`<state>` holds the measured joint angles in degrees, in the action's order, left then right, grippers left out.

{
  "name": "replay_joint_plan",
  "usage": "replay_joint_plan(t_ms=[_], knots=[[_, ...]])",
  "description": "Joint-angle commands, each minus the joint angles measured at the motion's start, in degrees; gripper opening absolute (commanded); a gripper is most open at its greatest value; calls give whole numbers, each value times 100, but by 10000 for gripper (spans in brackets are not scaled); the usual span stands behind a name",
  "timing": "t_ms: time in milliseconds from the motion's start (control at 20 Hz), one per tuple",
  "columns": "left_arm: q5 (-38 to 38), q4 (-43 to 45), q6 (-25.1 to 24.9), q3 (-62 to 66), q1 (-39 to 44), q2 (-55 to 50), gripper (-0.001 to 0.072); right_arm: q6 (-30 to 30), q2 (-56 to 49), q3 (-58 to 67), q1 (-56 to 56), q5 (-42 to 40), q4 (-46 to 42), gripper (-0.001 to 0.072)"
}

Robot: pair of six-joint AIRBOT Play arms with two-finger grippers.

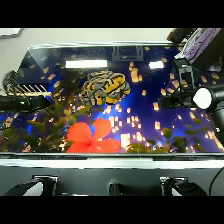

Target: Fold the clothes and pants, and hang the long-sleeved shirts on hangers.

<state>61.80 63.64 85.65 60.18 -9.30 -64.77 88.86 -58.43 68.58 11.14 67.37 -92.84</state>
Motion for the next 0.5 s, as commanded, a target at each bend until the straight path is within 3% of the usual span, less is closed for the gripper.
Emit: replay_joint_plan(t_ms=[0,200,450], knots=[[-988,-1934,-503,-382,9,-979,720,2,4,-2,7,0,0,25],[-1432,-3222,-986,-57,424,-2321,720,2,4,-2,7,0,2,25],[-1757,-3432,-984,833,1108,-3381,720,4,4,-2,7,0,2,25]])
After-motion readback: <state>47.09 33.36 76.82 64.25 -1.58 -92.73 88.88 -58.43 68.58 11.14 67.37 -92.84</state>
